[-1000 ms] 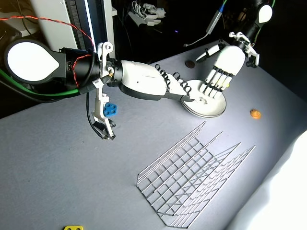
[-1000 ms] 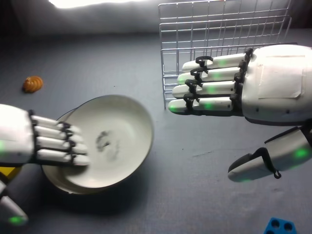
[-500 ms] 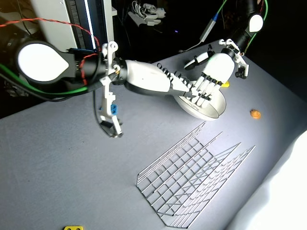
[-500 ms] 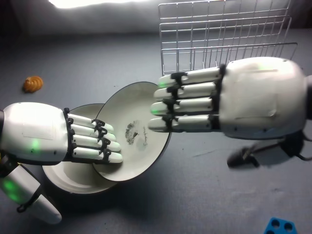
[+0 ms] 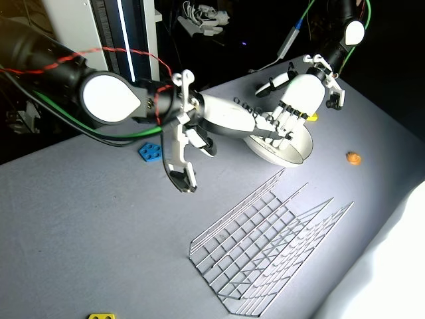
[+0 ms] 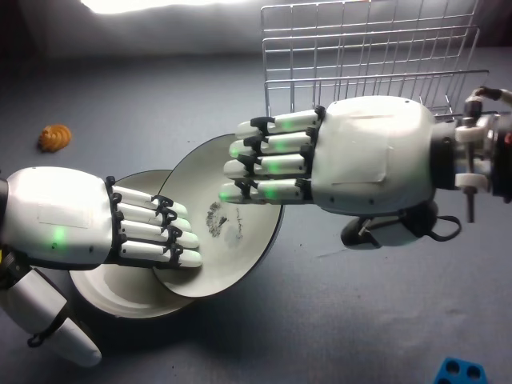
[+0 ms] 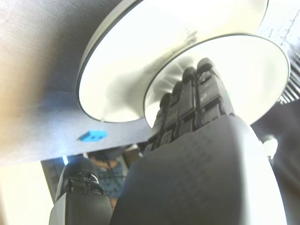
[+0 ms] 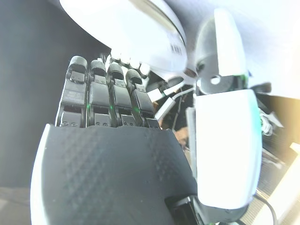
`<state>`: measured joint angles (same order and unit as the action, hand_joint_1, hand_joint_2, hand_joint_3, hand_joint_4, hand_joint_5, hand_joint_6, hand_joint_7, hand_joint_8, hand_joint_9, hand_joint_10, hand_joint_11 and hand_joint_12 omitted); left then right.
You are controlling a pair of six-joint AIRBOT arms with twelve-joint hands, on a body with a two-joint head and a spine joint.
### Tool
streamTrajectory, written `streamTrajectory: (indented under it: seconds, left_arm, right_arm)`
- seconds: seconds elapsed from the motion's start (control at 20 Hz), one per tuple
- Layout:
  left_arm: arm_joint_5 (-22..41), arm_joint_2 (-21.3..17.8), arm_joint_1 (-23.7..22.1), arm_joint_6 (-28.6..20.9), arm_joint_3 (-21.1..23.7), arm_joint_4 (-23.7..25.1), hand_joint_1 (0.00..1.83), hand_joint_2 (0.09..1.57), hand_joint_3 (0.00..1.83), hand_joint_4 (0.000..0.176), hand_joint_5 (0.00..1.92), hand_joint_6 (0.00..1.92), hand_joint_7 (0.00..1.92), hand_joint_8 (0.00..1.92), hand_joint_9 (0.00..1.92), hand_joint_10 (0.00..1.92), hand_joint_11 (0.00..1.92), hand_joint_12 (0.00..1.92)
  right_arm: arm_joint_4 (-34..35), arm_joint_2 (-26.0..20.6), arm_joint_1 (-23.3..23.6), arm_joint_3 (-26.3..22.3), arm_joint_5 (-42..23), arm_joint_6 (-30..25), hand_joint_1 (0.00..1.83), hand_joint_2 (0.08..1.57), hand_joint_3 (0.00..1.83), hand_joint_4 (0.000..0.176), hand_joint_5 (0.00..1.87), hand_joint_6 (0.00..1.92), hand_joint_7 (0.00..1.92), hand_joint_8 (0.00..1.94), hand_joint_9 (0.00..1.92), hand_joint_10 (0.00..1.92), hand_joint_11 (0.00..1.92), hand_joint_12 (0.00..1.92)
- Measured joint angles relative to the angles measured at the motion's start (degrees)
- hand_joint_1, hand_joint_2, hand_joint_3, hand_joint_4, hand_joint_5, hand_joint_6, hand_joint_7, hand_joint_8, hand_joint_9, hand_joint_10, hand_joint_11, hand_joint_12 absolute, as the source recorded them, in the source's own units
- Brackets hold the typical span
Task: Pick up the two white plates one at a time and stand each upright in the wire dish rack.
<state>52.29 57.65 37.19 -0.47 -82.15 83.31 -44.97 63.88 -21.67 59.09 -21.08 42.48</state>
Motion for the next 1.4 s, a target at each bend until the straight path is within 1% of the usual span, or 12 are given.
streamTrajectory:
  seconds: [0.25, 0.3, 0.4, 0.45, 0.55, 0.9, 1.05, 1.15, 1.2, 1.25, 1.35, 1.4]
  left_arm:
    - [0.04, 0.00, -0.22, 0.00, -0.11, 0.07, 0.00, 1.02, 0.00, 0.000, 0.00, 0.00, 0.00, 0.00, 0.00, 0.00, 0.00, 0.00]
    - [-0.02, 0.02, -0.42, 0.00, -0.11, 0.31, 0.00, 1.02, 0.00, 0.000, 0.00, 0.00, 0.00, 0.00, 0.00, 0.00, 0.00, 0.00]
    - [0.00, 0.07, -0.42, 0.00, -0.22, 0.28, 0.00, 1.02, 0.00, 0.000, 0.00, 0.00, 0.00, 0.00, 0.00, 0.00, 0.00, 0.00]
    - [0.00, 0.07, -0.44, 0.02, -0.22, 0.28, 0.00, 1.03, 0.00, 0.000, 0.00, 0.00, 0.00, 0.00, 0.00, 0.00, 0.00, 0.00]
    - [0.00, 0.11, -0.55, 0.02, -0.24, 0.37, 0.00, 1.02, 0.00, 0.000, 0.00, 0.00, 0.00, 0.00, 0.00, 0.00, 0.00, 0.00]
    - [0.04, 0.37, -0.85, 0.02, -0.70, 0.44, 0.00, 1.02, 0.00, 0.000, 0.00, 0.00, 0.00, 0.00, 0.00, 0.00, 0.00, 0.00]
    - [0.02, 0.44, -1.07, 0.00, -0.81, 0.68, 0.00, 1.01, 0.00, 0.000, 0.00, 0.00, 0.00, 0.00, 0.00, 0.00, 0.00, 0.00]
    - [-0.02, 0.44, -1.18, -0.02, -0.83, 0.76, 0.00, 1.02, 0.00, 0.000, 0.00, 0.00, 0.00, 0.00, 0.00, 0.00, 0.00, 0.00]
    - [0.00, 0.44, -1.20, -0.02, -0.83, 0.87, 0.00, 1.02, 0.00, 0.000, 0.00, 0.00, 0.00, 0.00, 0.00, 0.00, 0.00, 0.00]
    - [0.00, 0.44, -1.20, -0.13, -0.83, 0.87, 0.00, 1.02, 0.00, 0.000, 0.00, 0.00, 0.00, 0.00, 0.00, 0.00, 0.00, 0.00]
    - [0.00, 0.48, -1.20, -0.22, -0.83, 0.85, 0.00, 1.02, 0.00, 0.000, 0.00, 0.00, 0.00, 0.00, 0.00, 0.00, 0.00, 0.00]
    - [0.00, 0.48, -1.20, -0.22, -0.83, 0.85, 0.00, 1.01, 0.00, 0.000, 0.00, 0.00, 0.00, 0.00, 0.00, 0.00, 0.00, 0.00]
  right_arm:
    - [0.24, 3.19, 0.02, 2.25, 0.50, 0.04, 1.03, 1.06, 0.01, 0.000, 0.00, 0.00, 0.00, 0.00, 0.00, 0.00, 0.02, 0.04]
    - [0.26, 3.74, 0.02, 2.71, 0.66, 0.04, 1.02, 1.07, 0.00, 0.000, 0.00, 0.00, 0.00, 0.00, 0.00, 0.00, 0.00, 0.10]
    - [0.39, 5.07, 0.02, 3.69, 1.22, 0.11, 1.02, 1.07, 0.00, 0.000, 0.00, 0.00, 0.00, 0.00, 0.00, 0.00, 0.00, 0.10]
    - [1.07, 5.73, 0.00, 4.09, 1.44, 1.07, 1.07, 1.08, 0.00, 0.000, 0.00, 0.00, 0.00, 0.00, 0.00, 0.00, 0.00, 0.10]
    - [4.98, 6.60, -0.04, 4.15, 1.90, 4.96, 1.04, 1.09, 0.00, 0.000, 0.00, 0.00, 0.00, 0.00, 0.00, 0.00, 0.00, 0.11]
    - [5.38, 10.03, -0.04, 6.23, 2.29, 6.21, 1.10, 1.06, 0.00, 0.000, 0.01, 0.00, 0.00, 0.00, 0.00, 0.00, 0.00, 0.18]
    - [7.02, 11.61, -0.04, 7.41, 2.58, 7.19, 1.14, 1.03, 0.00, 0.000, 0.05, 0.01, 0.04, 0.00, 0.03, 0.01, 0.00, 0.31]
    - [7.54, 12.28, -0.04, 7.56, 2.56, 7.37, 1.13, 1.03, 0.00, 0.000, 0.15, 0.02, 0.13, 0.02, 0.12, 0.03, 0.00, 0.59]
    - [7.54, 12.46, -0.04, 7.56, 2.58, 7.37, 1.14, 1.04, 0.00, 0.000, 0.19, 0.02, 0.15, 0.01, 0.14, 0.02, 0.00, 0.64]
    - [7.67, 12.72, -0.04, 7.56, 2.56, 7.37, 1.11, 1.05, 0.00, 0.000, 0.23, 0.02, 0.21, 0.02, 0.20, 0.04, 0.00, 0.79]
    - [7.76, 12.81, -0.02, 7.56, 2.51, 7.37, 1.17, 1.04, 0.00, 0.000, 0.38, 0.04, 0.41, 0.03, 0.39, 0.06, 0.00, 1.11]
    - [7.80, 12.81, -0.02, 7.56, 2.54, 7.37, 1.17, 1.04, 0.00, 0.000, 0.44, 0.03, 0.48, 0.02, 0.45, 0.05, 0.01, 1.18]
